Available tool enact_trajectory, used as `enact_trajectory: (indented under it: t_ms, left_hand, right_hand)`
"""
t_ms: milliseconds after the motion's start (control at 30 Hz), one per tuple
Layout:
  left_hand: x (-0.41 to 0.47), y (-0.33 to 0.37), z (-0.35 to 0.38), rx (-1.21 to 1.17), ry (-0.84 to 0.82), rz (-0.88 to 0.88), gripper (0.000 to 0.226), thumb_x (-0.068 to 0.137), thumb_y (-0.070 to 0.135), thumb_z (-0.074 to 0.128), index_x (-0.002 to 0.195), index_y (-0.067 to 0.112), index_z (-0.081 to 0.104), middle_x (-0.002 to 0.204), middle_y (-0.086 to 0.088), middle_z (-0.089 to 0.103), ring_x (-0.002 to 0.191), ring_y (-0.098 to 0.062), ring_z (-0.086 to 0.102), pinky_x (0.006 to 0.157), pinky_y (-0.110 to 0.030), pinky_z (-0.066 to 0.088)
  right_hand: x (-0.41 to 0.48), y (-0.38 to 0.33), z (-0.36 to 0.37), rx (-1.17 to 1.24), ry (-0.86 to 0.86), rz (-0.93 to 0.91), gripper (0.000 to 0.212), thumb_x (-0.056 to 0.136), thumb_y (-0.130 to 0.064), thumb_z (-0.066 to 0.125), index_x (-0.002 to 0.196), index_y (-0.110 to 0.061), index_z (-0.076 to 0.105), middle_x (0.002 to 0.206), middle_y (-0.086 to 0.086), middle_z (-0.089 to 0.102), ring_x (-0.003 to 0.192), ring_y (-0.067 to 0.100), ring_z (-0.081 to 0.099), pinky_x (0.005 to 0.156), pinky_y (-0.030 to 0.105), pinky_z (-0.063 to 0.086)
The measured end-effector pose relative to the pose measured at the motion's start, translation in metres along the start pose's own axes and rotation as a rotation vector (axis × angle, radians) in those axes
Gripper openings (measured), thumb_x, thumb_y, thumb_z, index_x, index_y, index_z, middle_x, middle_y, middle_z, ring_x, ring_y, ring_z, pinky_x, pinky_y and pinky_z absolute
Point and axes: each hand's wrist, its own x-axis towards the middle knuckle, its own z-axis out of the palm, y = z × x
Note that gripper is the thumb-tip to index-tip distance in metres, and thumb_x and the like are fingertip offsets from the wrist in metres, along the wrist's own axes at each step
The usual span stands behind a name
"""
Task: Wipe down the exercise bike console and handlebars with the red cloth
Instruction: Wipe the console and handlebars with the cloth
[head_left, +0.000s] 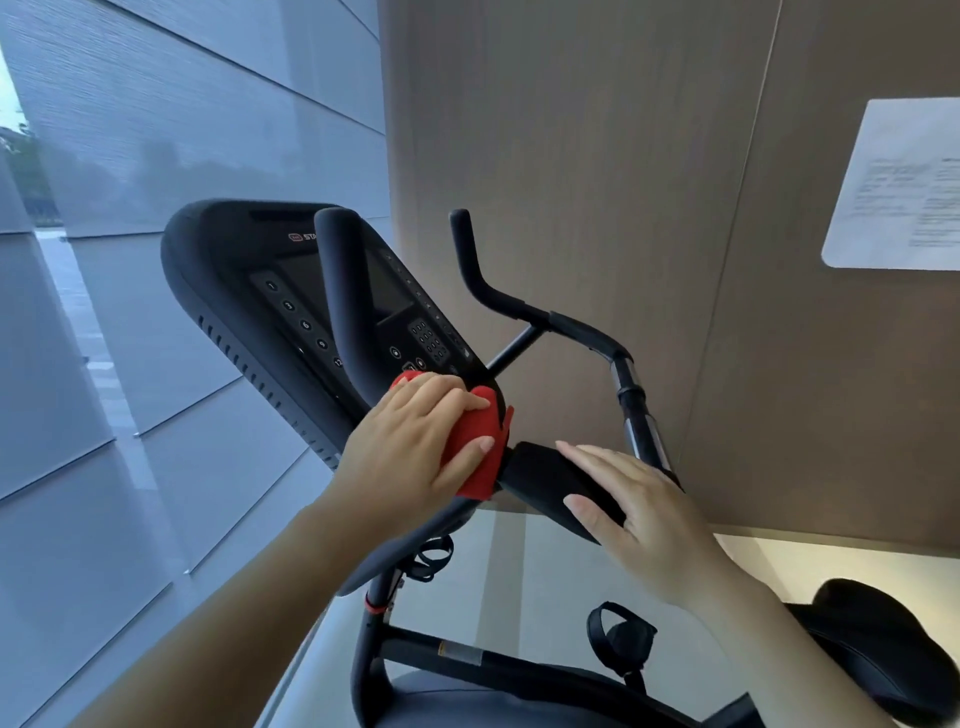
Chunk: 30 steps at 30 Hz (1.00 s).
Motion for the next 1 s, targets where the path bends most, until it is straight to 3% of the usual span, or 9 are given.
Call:
enact_trajectory:
  t_ms: [133,233,367,567,833,1000]
  left_hand:
    - [0.014,0.018,0.013,0.093,-0.014,-0.091,0.049,0.091,0.052,0.021,0.1,0.022,0.059,0.103,0.006,0.058,0.105,-0.019,0.049,0.1,-0.032,0.027]
    - [0.019,0.02,0.017,0.091,0.0,-0.088,0.049,0.09,0.053,0.021,0.099,0.025,0.059,0.095,0.006,0.056,0.095,-0.018,0.047,0.092,-0.031,0.029]
    - [0.009,0.019,0.018,-0.003,0.055,-0.061,0.044,0.093,0.049,0.028,0.11,0.023,0.059,0.103,0.005,0.057,0.103,-0.019,0.048,0.098,-0.035,0.031]
    - [-0.012,0.026,0.023,-0.062,0.124,-0.04,0.046,0.095,0.044,0.033,0.121,0.014,0.056,0.118,-0.001,0.054,0.116,-0.022,0.044,0.106,-0.036,0.027]
    - [0.004,0.034,0.016,0.034,0.027,-0.131,0.055,0.092,0.055,0.023,0.118,0.021,0.057,0.112,0.002,0.056,0.115,-0.022,0.045,0.105,-0.039,0.03]
    - [-0.011,0.024,0.011,0.034,-0.02,0.016,0.06,0.094,0.055,0.024,0.135,0.018,0.046,0.127,0.0,0.051,0.124,-0.021,0.039,0.109,-0.038,0.027]
  right_hand:
    - [-0.001,0.0,0.003,-0.01,0.093,-0.019,0.059,0.089,-0.064,0.027,0.134,-0.03,0.046,0.127,-0.028,0.043,0.118,-0.017,0.029,0.095,0.009,0.027]
    - [-0.002,0.001,0.004,-0.01,0.119,-0.019,0.06,0.089,-0.064,0.027,0.134,-0.03,0.047,0.129,-0.025,0.047,0.118,-0.017,0.029,0.094,0.005,0.025]
    - [-0.004,0.001,0.007,0.0,0.13,-0.015,0.059,0.089,-0.064,0.026,0.134,-0.031,0.046,0.133,-0.019,0.05,0.123,-0.008,0.037,0.095,0.011,0.03]
    - [-0.006,0.002,0.01,0.01,0.176,-0.007,0.054,0.09,-0.062,0.028,0.132,-0.033,0.047,0.132,-0.02,0.051,0.122,-0.008,0.038,0.093,0.013,0.032]
    - [-0.004,0.004,0.012,0.022,0.189,-0.006,0.053,0.09,-0.063,0.026,0.131,-0.035,0.048,0.13,-0.021,0.052,0.121,-0.007,0.041,0.092,0.017,0.037]
    - [-0.005,0.004,0.012,0.018,0.187,0.004,0.054,0.09,-0.064,0.025,0.131,-0.037,0.047,0.13,-0.023,0.051,0.12,-0.013,0.036,0.092,0.015,0.035]
